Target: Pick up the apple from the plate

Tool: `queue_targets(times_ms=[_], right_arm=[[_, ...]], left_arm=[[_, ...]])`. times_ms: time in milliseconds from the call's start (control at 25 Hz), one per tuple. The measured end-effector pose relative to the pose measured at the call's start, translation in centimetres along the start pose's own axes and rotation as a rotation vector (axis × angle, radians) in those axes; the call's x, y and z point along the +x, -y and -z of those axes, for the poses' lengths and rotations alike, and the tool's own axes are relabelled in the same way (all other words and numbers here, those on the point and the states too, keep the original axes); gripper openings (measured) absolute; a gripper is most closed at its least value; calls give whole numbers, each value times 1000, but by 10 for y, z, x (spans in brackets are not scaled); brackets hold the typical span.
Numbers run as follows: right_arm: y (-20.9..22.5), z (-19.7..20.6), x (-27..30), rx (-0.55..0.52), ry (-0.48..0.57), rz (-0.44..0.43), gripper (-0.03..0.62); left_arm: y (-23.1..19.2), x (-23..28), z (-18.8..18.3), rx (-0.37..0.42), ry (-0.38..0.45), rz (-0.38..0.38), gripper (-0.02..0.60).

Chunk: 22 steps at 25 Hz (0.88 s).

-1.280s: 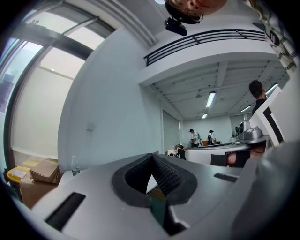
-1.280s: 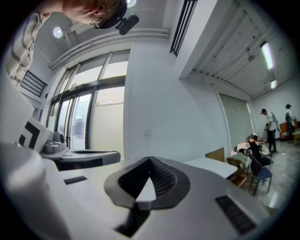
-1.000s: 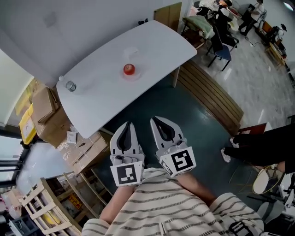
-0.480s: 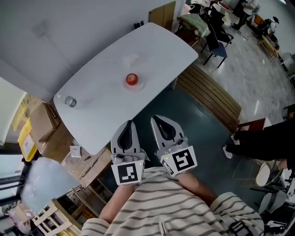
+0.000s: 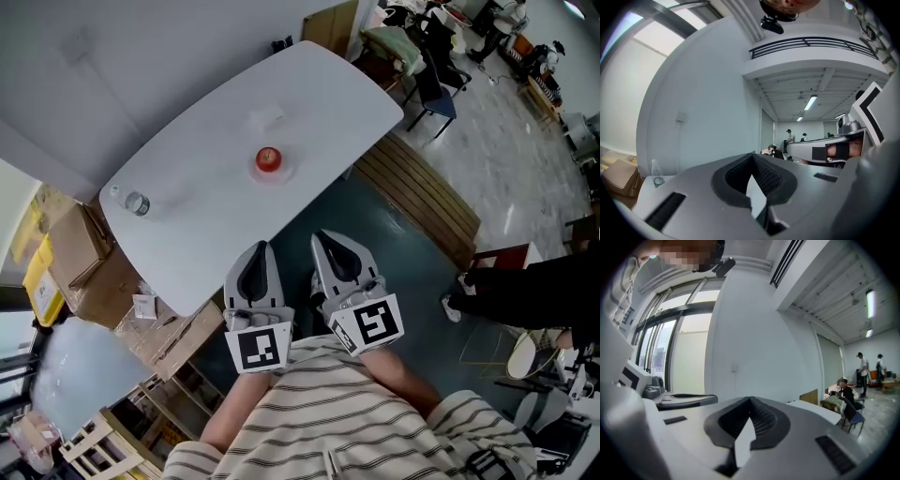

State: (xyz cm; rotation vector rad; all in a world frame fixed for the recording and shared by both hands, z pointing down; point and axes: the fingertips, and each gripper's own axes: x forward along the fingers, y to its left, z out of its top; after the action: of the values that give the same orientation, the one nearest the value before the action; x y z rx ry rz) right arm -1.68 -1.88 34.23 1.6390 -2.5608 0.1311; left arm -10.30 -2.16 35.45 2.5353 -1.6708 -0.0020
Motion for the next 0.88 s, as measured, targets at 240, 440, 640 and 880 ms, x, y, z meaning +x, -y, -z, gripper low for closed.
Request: queue_targets(times_ms=[240, 440, 640, 880], right_arm=[[11, 9, 16, 3, -16, -15, 12], [23, 6, 36, 1, -4, -50, 12], [41, 5, 60, -1, -6, -93, 12], [63, 5, 87, 1, -4, -142, 12]], left_arm=[[-6, 13, 5, 2, -5, -27, 5], [-11, 33, 3, 15, 2, -58, 5], [-11, 62, 1, 29, -3, -88, 5], [-13, 93, 1, 45, -8, -127, 5]])
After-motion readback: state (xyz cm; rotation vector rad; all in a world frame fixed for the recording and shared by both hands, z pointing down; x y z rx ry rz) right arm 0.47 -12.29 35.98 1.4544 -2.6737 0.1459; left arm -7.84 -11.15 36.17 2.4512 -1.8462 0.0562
